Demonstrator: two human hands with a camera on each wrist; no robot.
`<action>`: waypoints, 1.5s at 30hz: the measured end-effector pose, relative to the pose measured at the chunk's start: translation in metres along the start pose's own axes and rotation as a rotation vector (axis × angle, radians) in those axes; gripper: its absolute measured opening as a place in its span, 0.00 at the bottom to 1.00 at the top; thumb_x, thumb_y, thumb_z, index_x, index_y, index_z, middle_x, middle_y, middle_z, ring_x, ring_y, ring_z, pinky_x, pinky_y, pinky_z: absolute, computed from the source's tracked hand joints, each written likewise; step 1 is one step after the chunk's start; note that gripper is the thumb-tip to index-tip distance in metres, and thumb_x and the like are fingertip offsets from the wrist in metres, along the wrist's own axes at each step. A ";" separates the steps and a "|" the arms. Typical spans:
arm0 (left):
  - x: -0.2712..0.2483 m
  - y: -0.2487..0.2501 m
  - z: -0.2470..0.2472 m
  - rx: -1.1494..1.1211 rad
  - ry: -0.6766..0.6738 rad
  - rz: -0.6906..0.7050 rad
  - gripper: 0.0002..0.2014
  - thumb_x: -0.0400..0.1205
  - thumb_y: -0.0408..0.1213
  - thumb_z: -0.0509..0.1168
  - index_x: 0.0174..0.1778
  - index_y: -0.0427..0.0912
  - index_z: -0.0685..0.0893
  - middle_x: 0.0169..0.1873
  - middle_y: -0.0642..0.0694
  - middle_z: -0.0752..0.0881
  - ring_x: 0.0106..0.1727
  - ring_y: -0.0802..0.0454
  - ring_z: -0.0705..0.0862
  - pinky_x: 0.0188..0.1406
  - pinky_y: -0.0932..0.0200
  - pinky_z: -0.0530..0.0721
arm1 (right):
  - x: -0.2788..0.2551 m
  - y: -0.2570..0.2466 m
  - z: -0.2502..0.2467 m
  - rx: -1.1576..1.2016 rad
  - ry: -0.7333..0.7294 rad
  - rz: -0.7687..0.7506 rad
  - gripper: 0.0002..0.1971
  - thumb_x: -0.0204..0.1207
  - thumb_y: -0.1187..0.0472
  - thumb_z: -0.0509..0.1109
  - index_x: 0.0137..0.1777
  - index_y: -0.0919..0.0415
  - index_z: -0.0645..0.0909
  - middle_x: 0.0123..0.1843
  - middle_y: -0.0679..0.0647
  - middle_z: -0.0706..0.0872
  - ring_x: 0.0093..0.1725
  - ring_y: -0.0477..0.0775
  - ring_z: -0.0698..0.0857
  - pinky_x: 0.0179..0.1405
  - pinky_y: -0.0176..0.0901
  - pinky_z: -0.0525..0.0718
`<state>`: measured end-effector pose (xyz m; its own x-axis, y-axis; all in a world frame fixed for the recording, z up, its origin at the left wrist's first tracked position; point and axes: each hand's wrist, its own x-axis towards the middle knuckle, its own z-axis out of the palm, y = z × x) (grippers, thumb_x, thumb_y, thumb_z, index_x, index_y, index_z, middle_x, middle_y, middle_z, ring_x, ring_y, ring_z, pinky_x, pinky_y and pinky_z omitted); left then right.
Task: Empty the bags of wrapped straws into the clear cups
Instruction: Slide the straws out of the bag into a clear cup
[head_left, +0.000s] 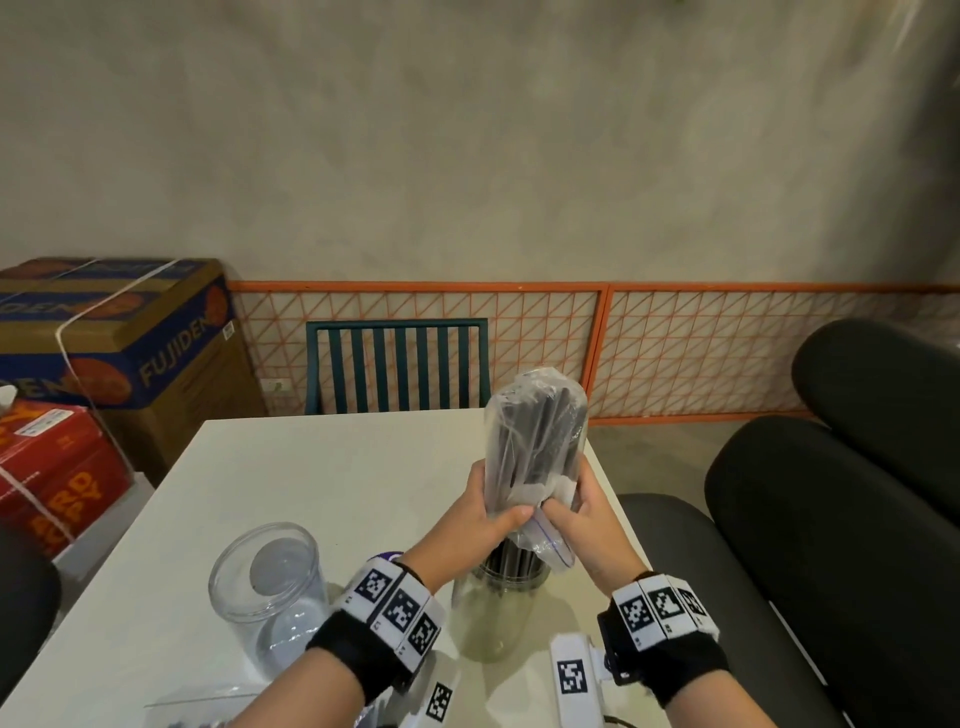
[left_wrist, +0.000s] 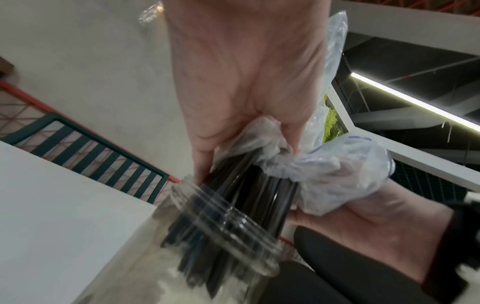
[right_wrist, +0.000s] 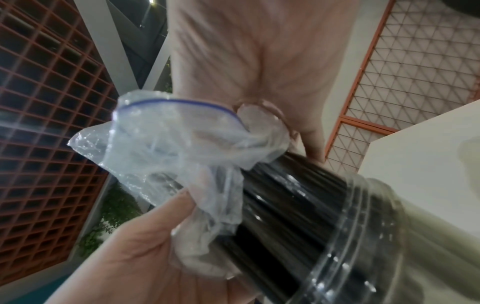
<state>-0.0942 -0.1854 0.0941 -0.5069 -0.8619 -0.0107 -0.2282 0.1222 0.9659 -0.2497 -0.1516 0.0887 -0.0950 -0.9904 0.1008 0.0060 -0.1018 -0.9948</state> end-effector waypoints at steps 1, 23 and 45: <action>-0.002 -0.003 0.003 0.008 0.031 0.007 0.26 0.78 0.46 0.68 0.66 0.59 0.61 0.64 0.55 0.78 0.66 0.58 0.79 0.64 0.62 0.78 | -0.002 0.001 0.001 -0.004 0.007 0.001 0.29 0.74 0.74 0.65 0.72 0.50 0.69 0.66 0.54 0.83 0.65 0.52 0.83 0.67 0.53 0.81; -0.029 0.000 -0.009 -0.079 0.070 0.063 0.39 0.71 0.51 0.74 0.76 0.56 0.62 0.68 0.59 0.78 0.68 0.64 0.78 0.68 0.60 0.78 | -0.011 -0.020 -0.010 -0.168 -0.196 0.053 0.44 0.62 0.42 0.77 0.78 0.43 0.63 0.73 0.39 0.76 0.73 0.39 0.75 0.75 0.50 0.73; -0.035 0.093 -0.034 0.060 0.064 0.261 0.28 0.77 0.42 0.69 0.73 0.54 0.67 0.59 0.62 0.77 0.61 0.67 0.78 0.50 0.77 0.80 | -0.030 -0.100 -0.003 -0.300 -0.052 -0.247 0.42 0.67 0.47 0.77 0.80 0.43 0.60 0.74 0.39 0.75 0.71 0.40 0.76 0.70 0.47 0.76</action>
<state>-0.0692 -0.1607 0.1936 -0.5021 -0.8265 0.2544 -0.1463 0.3711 0.9170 -0.2506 -0.1113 0.1851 -0.0068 -0.9438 0.3305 -0.3028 -0.3130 -0.9002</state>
